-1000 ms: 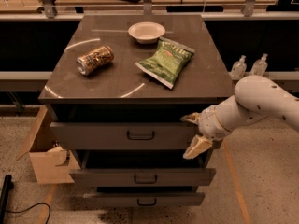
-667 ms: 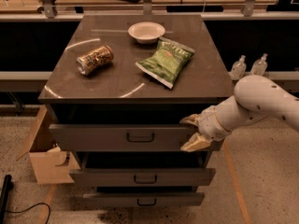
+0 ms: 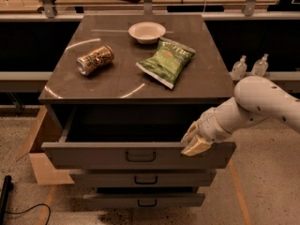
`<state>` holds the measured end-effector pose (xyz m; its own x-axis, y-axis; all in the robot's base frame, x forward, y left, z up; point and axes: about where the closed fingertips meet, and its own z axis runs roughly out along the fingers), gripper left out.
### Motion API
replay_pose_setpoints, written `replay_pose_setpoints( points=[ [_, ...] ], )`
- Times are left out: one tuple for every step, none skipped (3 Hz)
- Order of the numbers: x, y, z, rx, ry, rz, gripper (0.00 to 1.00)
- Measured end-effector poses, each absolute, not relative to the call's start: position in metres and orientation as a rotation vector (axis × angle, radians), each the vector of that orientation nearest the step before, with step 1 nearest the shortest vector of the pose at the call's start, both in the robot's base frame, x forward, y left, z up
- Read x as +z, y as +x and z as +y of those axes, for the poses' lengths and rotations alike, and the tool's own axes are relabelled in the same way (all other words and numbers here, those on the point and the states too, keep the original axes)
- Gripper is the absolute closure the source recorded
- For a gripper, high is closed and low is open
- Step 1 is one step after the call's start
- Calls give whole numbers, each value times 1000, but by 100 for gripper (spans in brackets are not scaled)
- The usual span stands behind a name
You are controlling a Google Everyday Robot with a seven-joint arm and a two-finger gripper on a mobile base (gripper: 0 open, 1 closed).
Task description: Open top drawer
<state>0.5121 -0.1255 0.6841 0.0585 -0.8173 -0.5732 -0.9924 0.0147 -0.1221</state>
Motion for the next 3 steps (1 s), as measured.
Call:
replay_pose_setpoints(
  points=[
    [685, 510, -126, 467, -1848, 1805, 60],
    [698, 488, -131, 518, -1852, 1830, 37],
    [742, 434, -150, 617, -1836, 1880, 14]
  ],
)
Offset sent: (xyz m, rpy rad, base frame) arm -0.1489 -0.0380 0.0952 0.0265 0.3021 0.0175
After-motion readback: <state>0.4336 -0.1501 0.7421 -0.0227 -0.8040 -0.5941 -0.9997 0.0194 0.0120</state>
